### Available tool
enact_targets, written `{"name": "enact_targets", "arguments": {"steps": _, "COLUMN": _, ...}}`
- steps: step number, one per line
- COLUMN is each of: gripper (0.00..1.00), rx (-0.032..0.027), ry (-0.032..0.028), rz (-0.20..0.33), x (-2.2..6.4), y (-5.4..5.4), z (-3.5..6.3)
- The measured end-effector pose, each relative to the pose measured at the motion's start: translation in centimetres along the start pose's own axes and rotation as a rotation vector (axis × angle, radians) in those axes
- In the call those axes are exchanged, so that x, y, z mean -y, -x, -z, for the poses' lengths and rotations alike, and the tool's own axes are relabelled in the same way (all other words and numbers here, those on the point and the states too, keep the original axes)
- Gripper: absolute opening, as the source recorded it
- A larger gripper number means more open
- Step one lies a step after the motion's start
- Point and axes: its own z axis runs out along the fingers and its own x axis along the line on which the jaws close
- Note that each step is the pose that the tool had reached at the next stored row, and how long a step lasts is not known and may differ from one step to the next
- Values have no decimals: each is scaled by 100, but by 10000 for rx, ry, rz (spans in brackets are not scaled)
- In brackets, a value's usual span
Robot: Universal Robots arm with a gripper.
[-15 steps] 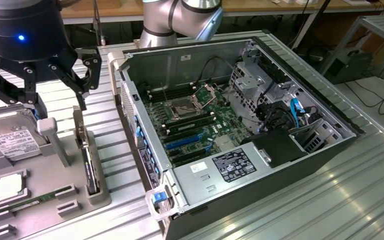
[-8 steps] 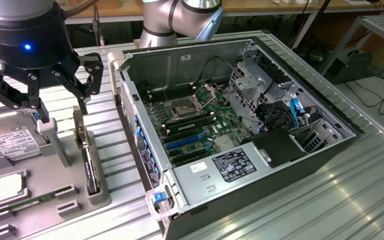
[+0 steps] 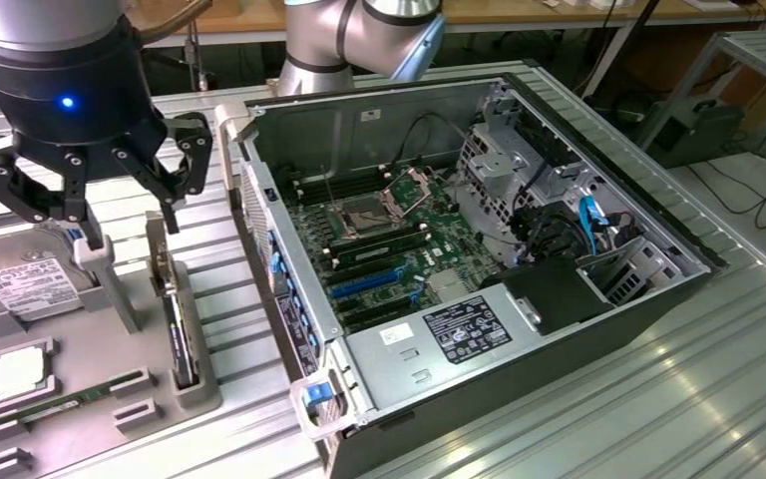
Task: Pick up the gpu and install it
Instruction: 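Pick up the gpu and move the gpu toward the slot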
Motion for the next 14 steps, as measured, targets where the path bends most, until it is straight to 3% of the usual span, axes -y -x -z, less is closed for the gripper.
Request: {"name": "enact_targets", "arguments": {"steps": 14, "gripper": 60, "rx": -25, "ry": 1, "rz": -1, "x": 10, "y": 6, "z": -111}}
